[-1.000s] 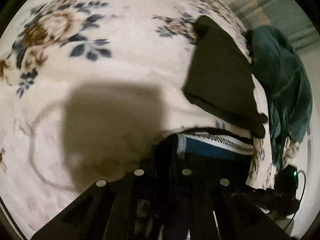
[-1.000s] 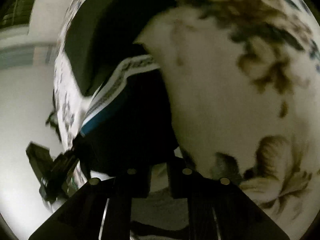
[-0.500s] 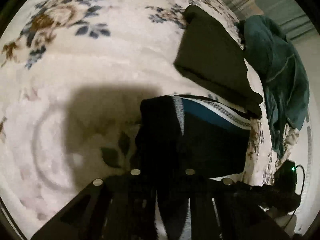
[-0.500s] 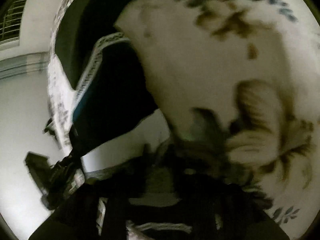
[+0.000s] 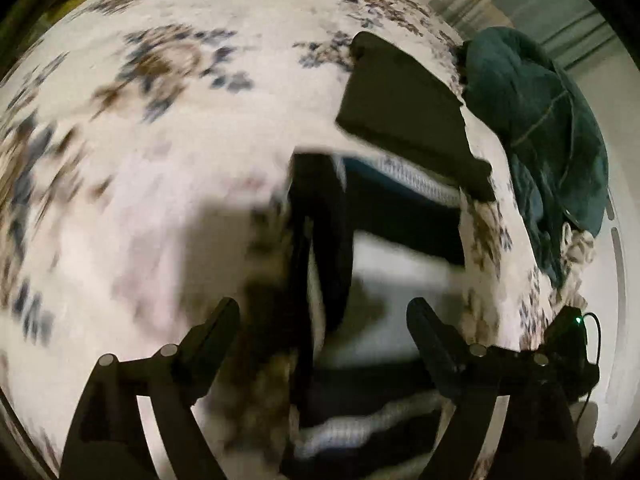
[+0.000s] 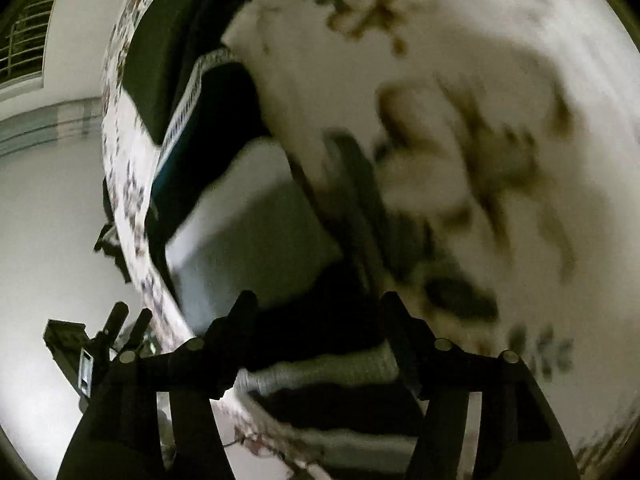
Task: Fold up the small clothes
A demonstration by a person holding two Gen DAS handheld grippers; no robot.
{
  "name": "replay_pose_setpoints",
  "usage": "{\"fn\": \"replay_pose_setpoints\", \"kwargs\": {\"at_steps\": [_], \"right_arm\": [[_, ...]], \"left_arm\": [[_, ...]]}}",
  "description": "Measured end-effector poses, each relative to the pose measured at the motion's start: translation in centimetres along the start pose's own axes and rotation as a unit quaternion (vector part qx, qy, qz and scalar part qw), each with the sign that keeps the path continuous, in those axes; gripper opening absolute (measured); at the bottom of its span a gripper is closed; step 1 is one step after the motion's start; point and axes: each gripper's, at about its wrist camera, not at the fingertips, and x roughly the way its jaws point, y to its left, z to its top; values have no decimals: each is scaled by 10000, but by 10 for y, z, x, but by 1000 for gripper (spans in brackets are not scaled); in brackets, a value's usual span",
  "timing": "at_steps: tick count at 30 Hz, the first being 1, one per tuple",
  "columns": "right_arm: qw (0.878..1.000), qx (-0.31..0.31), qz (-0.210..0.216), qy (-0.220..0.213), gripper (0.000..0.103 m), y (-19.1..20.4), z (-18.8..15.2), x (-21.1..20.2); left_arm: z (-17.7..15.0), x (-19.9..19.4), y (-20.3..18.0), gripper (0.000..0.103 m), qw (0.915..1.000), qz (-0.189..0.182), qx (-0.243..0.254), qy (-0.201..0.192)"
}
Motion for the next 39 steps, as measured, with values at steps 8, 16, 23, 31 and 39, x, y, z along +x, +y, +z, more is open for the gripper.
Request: {"fn": "replay_pose_setpoints", "kwargs": {"at_steps": [8, 16, 23, 31, 39], "right_arm": [[9968, 35, -674, 417, 66, -85, -115, -21], [9894, 41, -917, 1121, 66, -159, -216, 22], [9902, -383, -1082, 791, 9, -147, -265, 43], [9882, -562, -1034, 985, 39, -152, -260, 45], [9879, -601, -242, 1408, 73, -189, -259, 66]], "left_arm": [[-176, -26, 37, 85, 9888, 230, -1137, 942], [-317, 2, 45, 53, 9759, 404, -1588, 1441], [-328, -19, 34, 4, 9864, 57, -1469, 740], [-334, -24, 57, 39, 9872, -134, -1398, 761], [-347, 33, 63, 75, 9734, -987, -1518, 1401]]}}
